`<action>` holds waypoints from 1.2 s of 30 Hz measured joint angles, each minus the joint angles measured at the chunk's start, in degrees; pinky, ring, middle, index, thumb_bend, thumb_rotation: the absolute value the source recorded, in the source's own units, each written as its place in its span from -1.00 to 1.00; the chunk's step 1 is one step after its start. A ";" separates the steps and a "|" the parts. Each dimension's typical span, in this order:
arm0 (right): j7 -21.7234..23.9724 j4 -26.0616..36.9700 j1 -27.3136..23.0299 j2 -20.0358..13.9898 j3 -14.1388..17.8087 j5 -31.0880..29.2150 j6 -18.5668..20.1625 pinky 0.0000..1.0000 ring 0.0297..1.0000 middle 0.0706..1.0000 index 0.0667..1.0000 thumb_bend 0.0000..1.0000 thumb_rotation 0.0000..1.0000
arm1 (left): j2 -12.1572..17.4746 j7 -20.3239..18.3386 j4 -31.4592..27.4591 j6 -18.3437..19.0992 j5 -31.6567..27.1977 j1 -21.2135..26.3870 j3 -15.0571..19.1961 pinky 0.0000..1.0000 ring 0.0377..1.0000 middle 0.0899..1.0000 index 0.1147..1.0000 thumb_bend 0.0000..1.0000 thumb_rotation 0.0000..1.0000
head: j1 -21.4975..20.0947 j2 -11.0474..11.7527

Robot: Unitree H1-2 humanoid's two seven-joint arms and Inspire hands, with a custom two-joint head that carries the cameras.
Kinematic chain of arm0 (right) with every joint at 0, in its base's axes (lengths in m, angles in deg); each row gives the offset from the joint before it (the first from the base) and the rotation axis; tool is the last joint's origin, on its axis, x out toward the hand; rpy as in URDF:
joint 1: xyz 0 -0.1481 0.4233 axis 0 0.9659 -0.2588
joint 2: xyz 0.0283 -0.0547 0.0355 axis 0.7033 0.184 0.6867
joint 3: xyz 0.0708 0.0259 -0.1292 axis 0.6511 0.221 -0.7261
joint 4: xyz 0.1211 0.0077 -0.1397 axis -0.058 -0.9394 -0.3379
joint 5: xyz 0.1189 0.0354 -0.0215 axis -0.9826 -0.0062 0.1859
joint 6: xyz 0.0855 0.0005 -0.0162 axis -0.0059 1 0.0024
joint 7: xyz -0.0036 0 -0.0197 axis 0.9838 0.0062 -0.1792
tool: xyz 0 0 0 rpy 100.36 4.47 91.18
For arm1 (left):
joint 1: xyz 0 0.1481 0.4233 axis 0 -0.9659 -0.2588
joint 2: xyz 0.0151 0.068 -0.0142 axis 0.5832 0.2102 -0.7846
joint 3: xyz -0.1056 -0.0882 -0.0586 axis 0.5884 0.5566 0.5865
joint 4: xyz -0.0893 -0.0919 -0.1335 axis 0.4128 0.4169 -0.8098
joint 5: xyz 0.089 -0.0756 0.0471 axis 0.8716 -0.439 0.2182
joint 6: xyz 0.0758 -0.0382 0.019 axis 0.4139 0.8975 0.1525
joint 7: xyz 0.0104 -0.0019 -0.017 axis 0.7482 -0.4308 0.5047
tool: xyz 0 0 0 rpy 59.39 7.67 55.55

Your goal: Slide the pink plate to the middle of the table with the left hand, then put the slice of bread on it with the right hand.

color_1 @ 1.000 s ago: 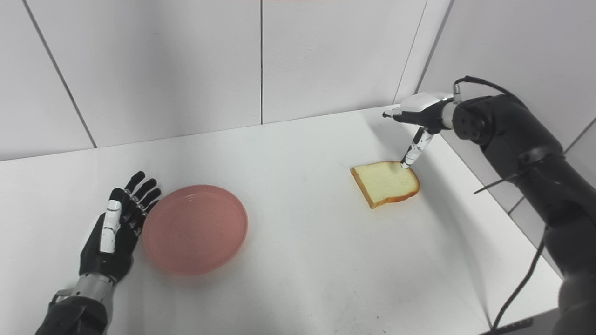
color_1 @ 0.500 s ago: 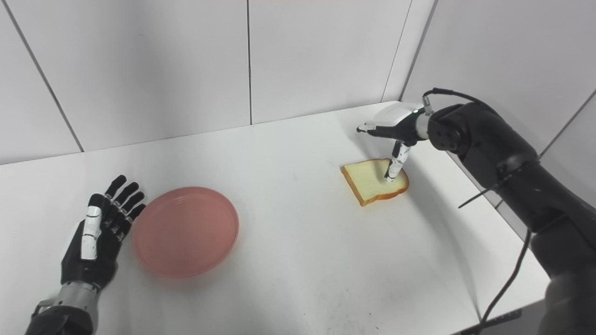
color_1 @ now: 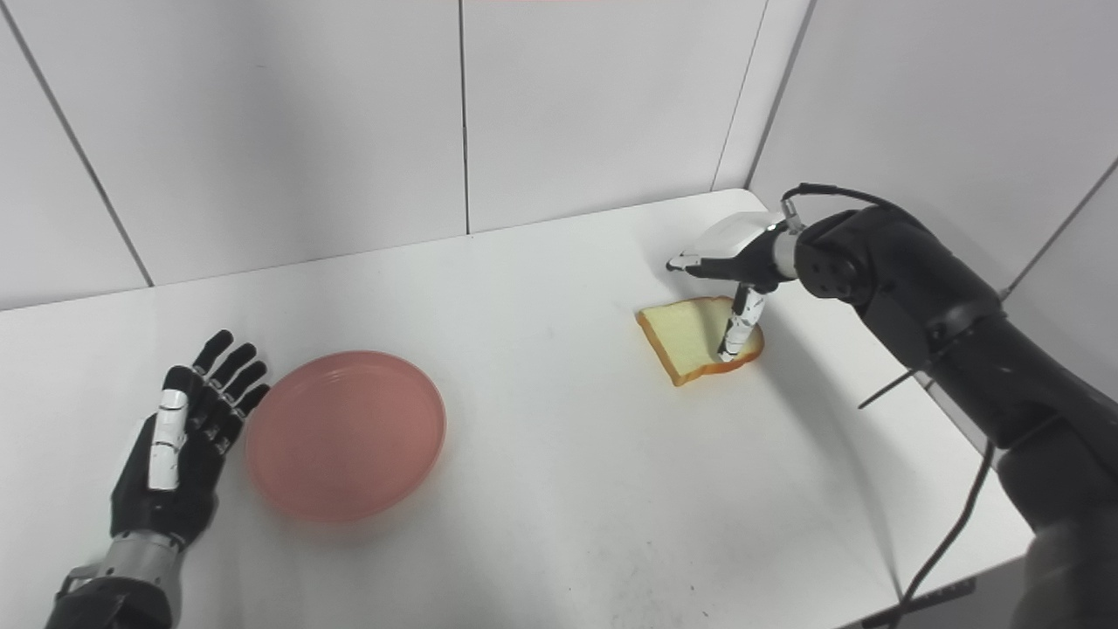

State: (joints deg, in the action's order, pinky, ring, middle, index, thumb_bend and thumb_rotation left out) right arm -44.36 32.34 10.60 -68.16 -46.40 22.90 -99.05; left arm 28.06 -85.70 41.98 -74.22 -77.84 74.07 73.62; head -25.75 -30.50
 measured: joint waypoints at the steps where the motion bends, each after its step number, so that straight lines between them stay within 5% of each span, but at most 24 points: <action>1: 0.21 -0.02 0.00 0.00 0.00 -0.13 -0.03 1.00 1.00 1.00 1.00 1.00 -0.04 | 0.00 -0.01 0.00 0.00 0.00 0.00 0.02 0.76 0.78 0.78 0.76 0.52 0.72 | -0.09 -0.09; 13: 4.28 -0.38 -0.01 0.58 -0.02 -2.67 -0.08 1.00 1.00 1.00 1.00 1.00 -0.10 | -0.04 -0.08 0.02 0.00 0.00 0.00 0.30 0.76 0.78 0.77 0.75 0.52 0.73 | 0.17 -0.44; 30: 1.18 -1.59 1.80 2.11 -0.31 -2.76 -1.40 1.00 1.00 1.00 1.00 1.00 0.02 | -0.18 -0.12 -0.23 0.03 -0.05 -0.23 0.54 0.76 0.78 0.77 0.76 0.50 0.72 | 0.26 -0.97; 34: -1.07 -2.10 2.01 2.52 -0.54 -0.68 -1.89 1.00 1.00 1.00 1.00 1.00 -0.08 | -0.19 -0.11 -0.44 0.13 -0.04 -0.37 0.60 0.76 0.78 0.77 0.75 0.50 0.73 | 0.26 -1.23; 36: -2.93 -2.02 2.41 3.29 -0.34 0.51 -1.89 0.80 0.94 0.93 0.97 0.90 -0.37 | -0.21 -0.09 -0.64 0.25 -0.04 -0.49 0.62 0.77 0.79 0.78 0.76 0.49 0.74 | 0.26 -1.23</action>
State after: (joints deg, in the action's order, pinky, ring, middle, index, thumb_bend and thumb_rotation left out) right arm -47.28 30.32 13.01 -64.87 -46.74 23.41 -100.94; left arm 27.86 -85.79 41.34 -73.97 -77.89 73.58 74.24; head -25.49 -31.73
